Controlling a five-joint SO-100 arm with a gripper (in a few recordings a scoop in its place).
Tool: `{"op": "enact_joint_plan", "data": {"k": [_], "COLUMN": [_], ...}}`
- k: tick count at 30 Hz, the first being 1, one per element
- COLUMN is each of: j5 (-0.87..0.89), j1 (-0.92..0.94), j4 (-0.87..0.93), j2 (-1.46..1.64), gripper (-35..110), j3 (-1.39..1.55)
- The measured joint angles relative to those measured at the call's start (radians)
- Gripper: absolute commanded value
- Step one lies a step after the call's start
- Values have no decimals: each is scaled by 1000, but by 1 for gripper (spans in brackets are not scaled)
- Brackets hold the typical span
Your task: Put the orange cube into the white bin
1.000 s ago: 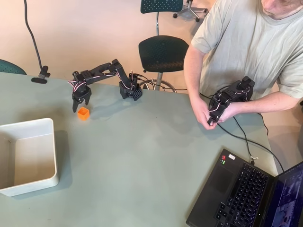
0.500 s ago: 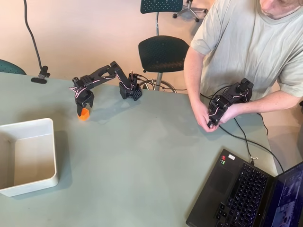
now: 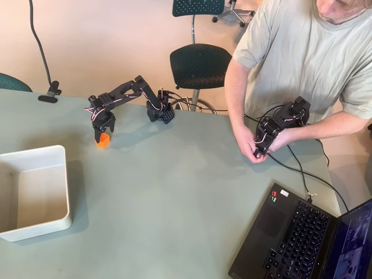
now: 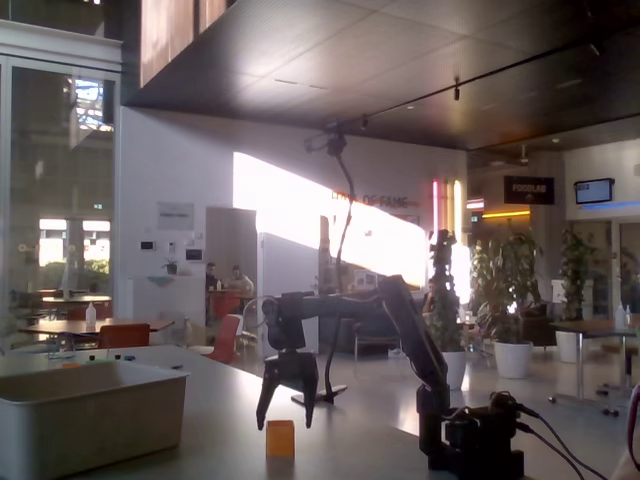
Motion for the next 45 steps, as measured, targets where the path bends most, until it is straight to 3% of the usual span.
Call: {"op": "enact_joint_plan", "data": {"k": [7, 45], "j5": [0, 0], "j1": [12, 54], "j4": [-5, -89], "j2": [-6, -100], "gripper": [60, 59], "j3": [0, -8]}}
